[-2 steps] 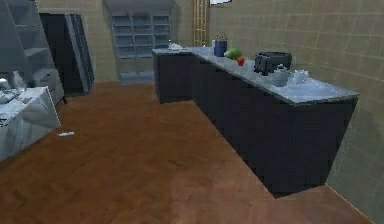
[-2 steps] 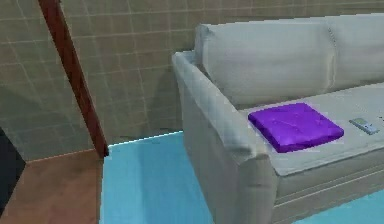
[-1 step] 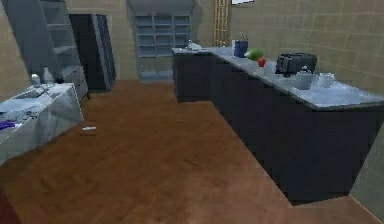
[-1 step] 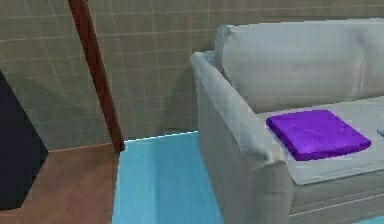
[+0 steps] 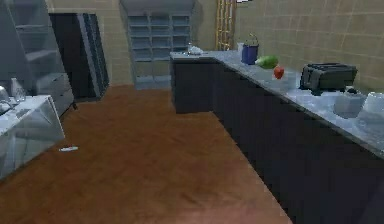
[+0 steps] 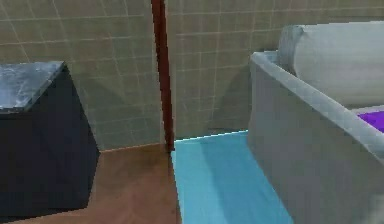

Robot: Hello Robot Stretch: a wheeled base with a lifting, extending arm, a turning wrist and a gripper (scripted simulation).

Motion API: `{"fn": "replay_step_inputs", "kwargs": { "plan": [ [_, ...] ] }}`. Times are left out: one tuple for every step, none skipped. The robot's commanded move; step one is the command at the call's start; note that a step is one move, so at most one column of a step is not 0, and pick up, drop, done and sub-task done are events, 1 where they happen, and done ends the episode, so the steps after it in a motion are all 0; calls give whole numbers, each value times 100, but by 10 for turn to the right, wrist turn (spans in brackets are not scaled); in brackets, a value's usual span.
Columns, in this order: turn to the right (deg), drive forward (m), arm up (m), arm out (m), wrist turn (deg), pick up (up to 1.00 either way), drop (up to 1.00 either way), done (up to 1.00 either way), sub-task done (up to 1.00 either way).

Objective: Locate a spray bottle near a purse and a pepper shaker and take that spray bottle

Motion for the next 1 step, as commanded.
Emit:
{"fn": "replay_step_inputs", "kwargs": {
  "plan": [
    [-450,0,0,0,0,0,0,0,0]
  ]
}}
